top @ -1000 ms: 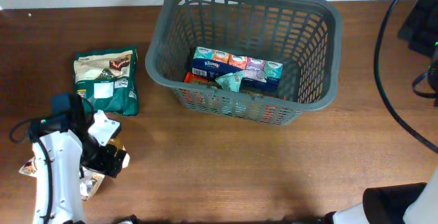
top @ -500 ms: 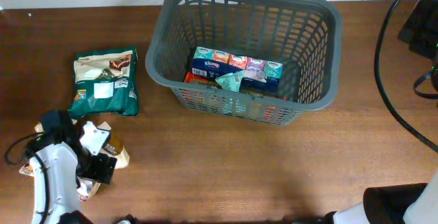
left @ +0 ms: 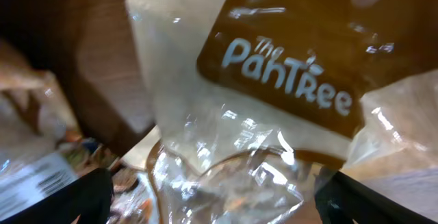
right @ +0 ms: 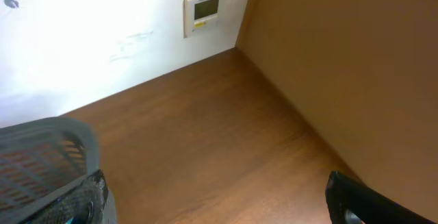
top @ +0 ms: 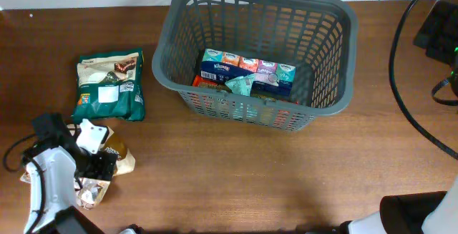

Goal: Pack container
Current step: 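Lower the left gripper onto the tan PanTree rice pouch and grasp it, then lift the rice pouch with the left gripper and drop it into the basket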

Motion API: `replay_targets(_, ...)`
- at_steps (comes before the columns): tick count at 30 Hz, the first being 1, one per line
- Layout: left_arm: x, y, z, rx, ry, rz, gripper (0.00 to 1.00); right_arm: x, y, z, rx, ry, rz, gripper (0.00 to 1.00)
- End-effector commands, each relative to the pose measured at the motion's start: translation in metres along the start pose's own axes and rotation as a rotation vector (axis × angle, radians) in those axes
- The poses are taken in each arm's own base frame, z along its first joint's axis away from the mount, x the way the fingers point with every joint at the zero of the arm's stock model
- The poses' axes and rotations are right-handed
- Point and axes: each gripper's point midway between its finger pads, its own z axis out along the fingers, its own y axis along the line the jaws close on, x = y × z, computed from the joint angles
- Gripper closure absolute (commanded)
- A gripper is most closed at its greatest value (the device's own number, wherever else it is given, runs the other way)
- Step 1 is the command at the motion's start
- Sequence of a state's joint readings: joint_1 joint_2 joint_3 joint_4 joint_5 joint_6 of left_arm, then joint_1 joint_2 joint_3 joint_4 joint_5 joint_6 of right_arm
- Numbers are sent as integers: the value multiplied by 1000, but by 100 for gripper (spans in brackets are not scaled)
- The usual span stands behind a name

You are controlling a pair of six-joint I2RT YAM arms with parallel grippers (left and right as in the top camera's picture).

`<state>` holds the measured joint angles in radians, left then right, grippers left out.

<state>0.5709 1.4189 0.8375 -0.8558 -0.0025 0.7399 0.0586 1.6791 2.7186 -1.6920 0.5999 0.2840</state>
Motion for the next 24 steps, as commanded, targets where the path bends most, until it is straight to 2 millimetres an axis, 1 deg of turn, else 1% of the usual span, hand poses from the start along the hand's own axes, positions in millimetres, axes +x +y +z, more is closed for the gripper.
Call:
replay_targets(1,-8,-10,8,76,-41,-26,11,1,0,2,-1,10,2,1)
replay_targets(2,-11,-12,9,91,-53,-30,15,1,0,2,-1,10,2,1)
replay_targets(4,-14,-17,12,123,-66,-55,16,1,0,2,-1,10,2,1)
replay_targets(9,-16,-28,25,205,-54,-94,18,1,0,2,0,10,1,1)
replay_targets(12,-20,-30,34,234,-50,-143,21,1,0,2,0,10,1,1)
replay_targets(15,-22,-36,41,279,-53,-158,23,2,0,2,0,11,1,1)
replay_targets(17,-22,-35,45,281,-47,-164,23,2,-1,2,-1,10,2,1)
replay_targets(18,-23,-34,46,278,-49,-164,21,1,-1,1,-1,9,3,1)
replay_targets(19,-25,-33,46,273,-56,-162,13,1,-1,1,-1,8,3,1)
replay_targets(20,-27,-31,47,266,-64,-162,2,1,-1,1,-1,8,3,1)
replay_targets(21,-28,-30,47,262,-70,-161,2,1,-1,1,-1,7,4,1)
replay_targets(22,-29,-29,47,259,-74,-160,11,1,-1,1,-1,7,4,1)
replay_targets(23,-30,-28,47,253,-78,-159,29,1,-1,1,-1,7,4,1)
replay_targets(24,-30,-26,48,243,-80,-157,51,1,-1,1,-1,7,4,1)
